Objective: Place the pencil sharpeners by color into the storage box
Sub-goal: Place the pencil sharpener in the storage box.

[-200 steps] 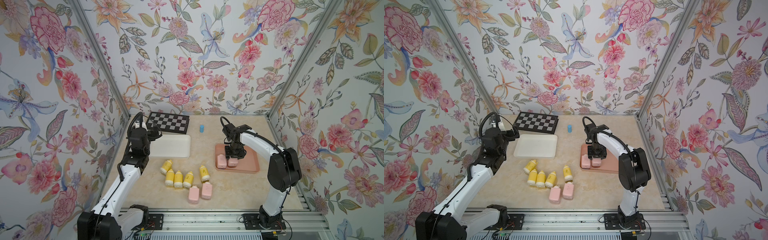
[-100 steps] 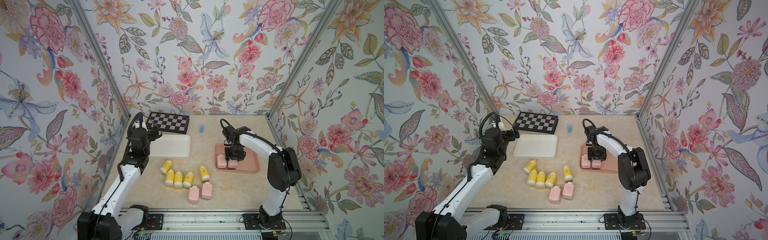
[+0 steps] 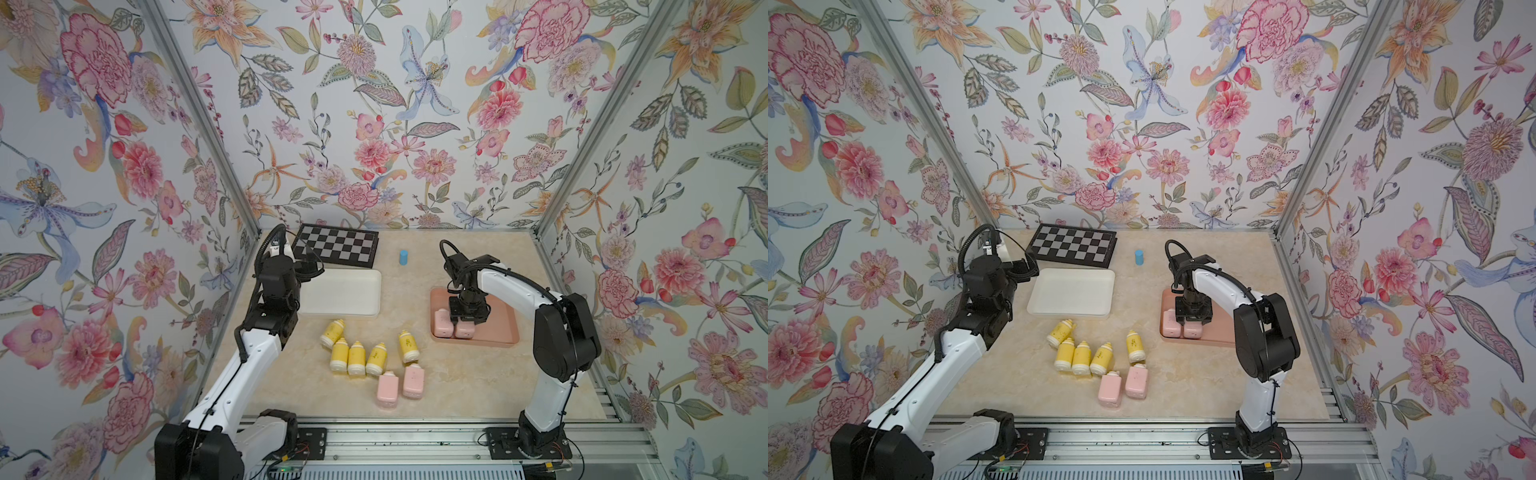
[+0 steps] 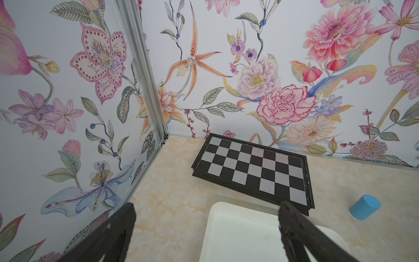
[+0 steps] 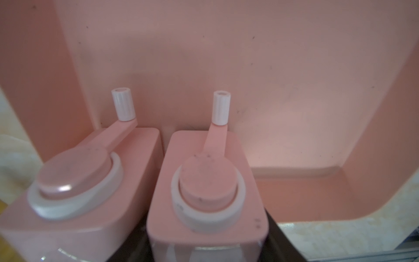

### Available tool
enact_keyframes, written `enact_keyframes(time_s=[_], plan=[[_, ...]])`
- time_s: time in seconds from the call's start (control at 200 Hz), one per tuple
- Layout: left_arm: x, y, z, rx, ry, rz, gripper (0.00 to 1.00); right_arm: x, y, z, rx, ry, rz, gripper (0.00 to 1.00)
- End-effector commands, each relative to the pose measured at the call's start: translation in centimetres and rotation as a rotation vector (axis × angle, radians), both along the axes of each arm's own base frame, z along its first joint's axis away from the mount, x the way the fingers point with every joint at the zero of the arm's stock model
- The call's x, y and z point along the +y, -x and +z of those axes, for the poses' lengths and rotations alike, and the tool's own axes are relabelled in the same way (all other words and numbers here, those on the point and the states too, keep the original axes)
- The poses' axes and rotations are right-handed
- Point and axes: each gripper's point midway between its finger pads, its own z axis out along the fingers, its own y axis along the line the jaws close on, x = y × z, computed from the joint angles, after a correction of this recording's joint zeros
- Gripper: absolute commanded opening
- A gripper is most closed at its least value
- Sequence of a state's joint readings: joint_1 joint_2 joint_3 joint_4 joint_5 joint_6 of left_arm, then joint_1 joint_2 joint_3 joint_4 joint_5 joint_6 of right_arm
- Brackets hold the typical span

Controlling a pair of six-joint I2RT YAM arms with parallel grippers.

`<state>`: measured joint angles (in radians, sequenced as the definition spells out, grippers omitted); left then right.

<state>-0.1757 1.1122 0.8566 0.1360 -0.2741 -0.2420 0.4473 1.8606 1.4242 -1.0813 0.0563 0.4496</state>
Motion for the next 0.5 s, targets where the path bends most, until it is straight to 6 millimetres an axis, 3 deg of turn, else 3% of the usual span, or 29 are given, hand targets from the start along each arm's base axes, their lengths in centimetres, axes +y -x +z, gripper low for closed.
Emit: enact_keyframes(time_s=[0.0, 0.495], plan=[[0.05, 0.4, 0.69, -0.028, -0.012, 0.007, 0.99, -0.31, 0.53, -0.56, 0.026, 0.005, -0.023, 0.41], [0.03, 0.47, 0.82, -0.032, -0.012, 0.005, 0.99, -0.43, 0.94, -1.55, 0.038, 0.008, -0.039, 0.44]])
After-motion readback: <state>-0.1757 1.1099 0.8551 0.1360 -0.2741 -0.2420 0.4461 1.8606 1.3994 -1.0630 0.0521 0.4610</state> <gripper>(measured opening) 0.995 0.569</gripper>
